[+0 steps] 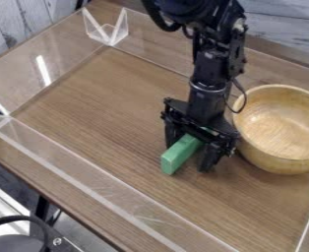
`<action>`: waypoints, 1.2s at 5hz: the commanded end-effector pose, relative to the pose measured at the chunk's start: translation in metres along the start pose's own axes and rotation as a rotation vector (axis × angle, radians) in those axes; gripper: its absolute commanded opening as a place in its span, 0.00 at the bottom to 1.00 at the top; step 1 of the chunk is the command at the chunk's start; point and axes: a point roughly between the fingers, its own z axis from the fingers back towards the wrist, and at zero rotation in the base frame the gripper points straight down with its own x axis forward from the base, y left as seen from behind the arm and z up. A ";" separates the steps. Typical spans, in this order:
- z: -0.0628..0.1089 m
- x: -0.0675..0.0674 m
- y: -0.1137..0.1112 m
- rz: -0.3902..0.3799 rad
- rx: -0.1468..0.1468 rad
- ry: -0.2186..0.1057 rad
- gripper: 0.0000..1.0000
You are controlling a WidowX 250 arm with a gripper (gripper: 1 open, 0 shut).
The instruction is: Remove the green block from inside the brown bowl and put it on the table
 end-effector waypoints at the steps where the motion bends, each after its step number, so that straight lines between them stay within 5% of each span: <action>1: 0.016 0.011 0.001 0.043 -0.009 -0.083 0.00; 4: 0.007 0.011 0.018 0.089 0.000 -0.076 0.00; 6: 0.003 0.010 0.026 0.154 0.011 -0.027 0.00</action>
